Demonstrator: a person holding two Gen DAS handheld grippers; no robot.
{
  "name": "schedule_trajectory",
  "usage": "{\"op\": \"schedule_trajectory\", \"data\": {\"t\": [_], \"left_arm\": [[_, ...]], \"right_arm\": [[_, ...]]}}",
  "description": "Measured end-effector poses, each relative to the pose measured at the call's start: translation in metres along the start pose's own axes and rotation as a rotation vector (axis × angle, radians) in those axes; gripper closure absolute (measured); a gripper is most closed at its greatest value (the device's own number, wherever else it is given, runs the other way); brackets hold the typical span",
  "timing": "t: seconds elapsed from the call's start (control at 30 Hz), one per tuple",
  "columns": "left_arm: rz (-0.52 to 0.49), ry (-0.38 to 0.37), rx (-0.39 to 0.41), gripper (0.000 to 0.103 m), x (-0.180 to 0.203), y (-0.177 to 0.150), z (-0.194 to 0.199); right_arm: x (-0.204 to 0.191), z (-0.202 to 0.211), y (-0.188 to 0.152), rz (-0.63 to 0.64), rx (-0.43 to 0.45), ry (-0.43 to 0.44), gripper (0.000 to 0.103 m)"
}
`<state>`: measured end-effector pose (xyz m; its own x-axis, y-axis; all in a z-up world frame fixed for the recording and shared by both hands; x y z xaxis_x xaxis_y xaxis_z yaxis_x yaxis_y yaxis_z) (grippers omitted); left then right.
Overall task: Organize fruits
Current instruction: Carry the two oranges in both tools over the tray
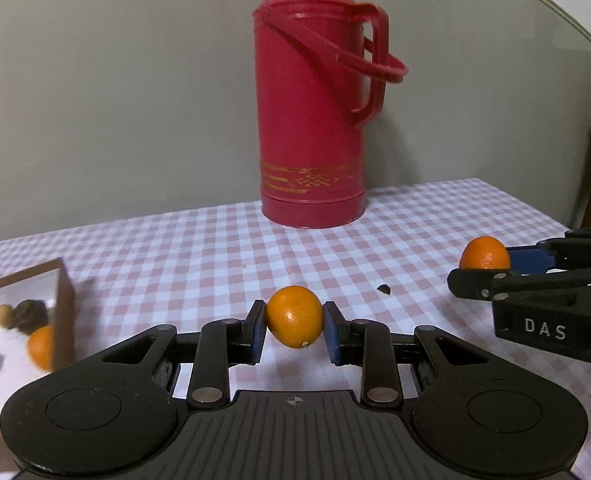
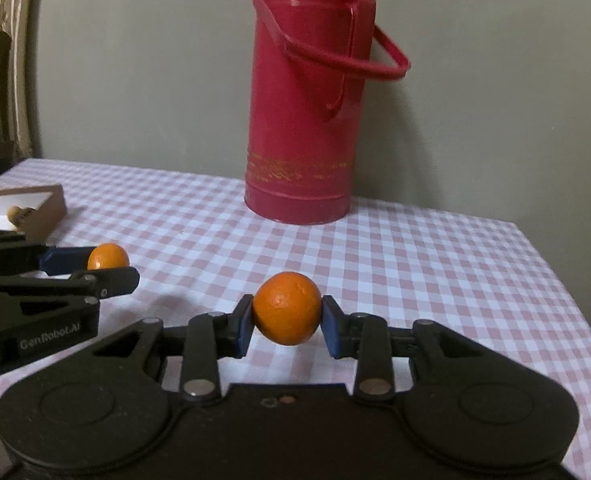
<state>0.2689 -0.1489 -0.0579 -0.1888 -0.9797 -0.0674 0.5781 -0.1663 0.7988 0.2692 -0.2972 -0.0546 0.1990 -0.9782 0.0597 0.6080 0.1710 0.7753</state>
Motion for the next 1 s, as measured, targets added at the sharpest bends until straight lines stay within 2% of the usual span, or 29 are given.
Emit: {"op": "schedule_trajectory", "data": {"t": [0.27,0.5,0.73,1.0], "left_arm": [[0.018,0.053,0.048,0.073,-0.034,-0.028,0.067],[0.072,0.127,0.094,0.073,-0.087,-0.047,0.121],[0.108,0.196,0.107,0.073,-0.132,-0.069,0.156],[0.135,0.272,0.119,0.073,-0.169,-0.083,0.179]], "right_arm": [[-0.046,0.053,-0.014,0.036,0.049,0.040,0.077],[-0.099,0.083,-0.019,0.102,0.084,0.104,0.077],[-0.159,0.104,-0.020,0.189,0.112,0.191,0.077],[-0.216,0.111,-0.013,0.273,0.140,0.286,0.077]]}}
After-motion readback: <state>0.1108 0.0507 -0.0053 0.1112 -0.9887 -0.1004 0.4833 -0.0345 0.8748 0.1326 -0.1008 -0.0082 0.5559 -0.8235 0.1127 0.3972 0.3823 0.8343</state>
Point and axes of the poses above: each gripper's, at about its wrist camera, not at the fingertips, and z roughly against the way its jaws point, x to its right, y to its top, the point moved 6 cm from there along -z, roughly the way its jaws point, and after that the axes turned 8 degrees about -x, right-handed, at the moved point
